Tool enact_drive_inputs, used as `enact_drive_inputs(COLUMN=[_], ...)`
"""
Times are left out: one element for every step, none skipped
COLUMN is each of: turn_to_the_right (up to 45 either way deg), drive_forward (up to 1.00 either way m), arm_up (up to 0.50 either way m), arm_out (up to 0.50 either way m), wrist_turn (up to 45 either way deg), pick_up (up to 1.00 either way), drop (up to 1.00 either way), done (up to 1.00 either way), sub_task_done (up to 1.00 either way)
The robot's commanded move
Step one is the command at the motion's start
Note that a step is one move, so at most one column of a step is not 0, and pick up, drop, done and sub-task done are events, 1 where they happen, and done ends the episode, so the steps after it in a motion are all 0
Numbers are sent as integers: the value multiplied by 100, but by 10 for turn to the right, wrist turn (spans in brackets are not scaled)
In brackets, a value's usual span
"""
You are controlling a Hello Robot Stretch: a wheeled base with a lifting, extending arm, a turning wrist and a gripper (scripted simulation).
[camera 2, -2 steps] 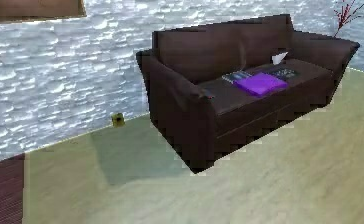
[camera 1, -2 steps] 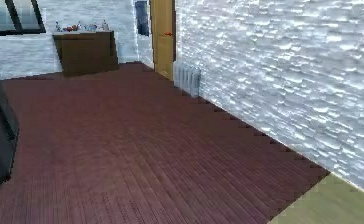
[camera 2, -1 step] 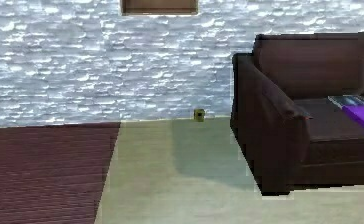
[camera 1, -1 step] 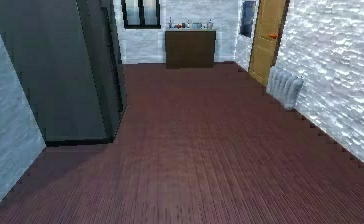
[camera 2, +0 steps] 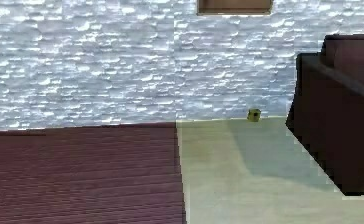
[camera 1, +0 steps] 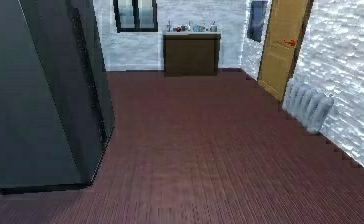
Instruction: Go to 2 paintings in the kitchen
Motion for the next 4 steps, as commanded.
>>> enact_drive_inputs(turn_to_the_right=[-450,-270,0,-120], drive_forward=[0,0,60,0], arm_up=[0,0,0,0], arm_out=[0,0,0,0], wrist_turn=[0,0,0,0], pick_up=[0,0,0,0], drop=[0,0,0,0], done=[0,0,0,0], sub_task_done=[0,0,0,0])
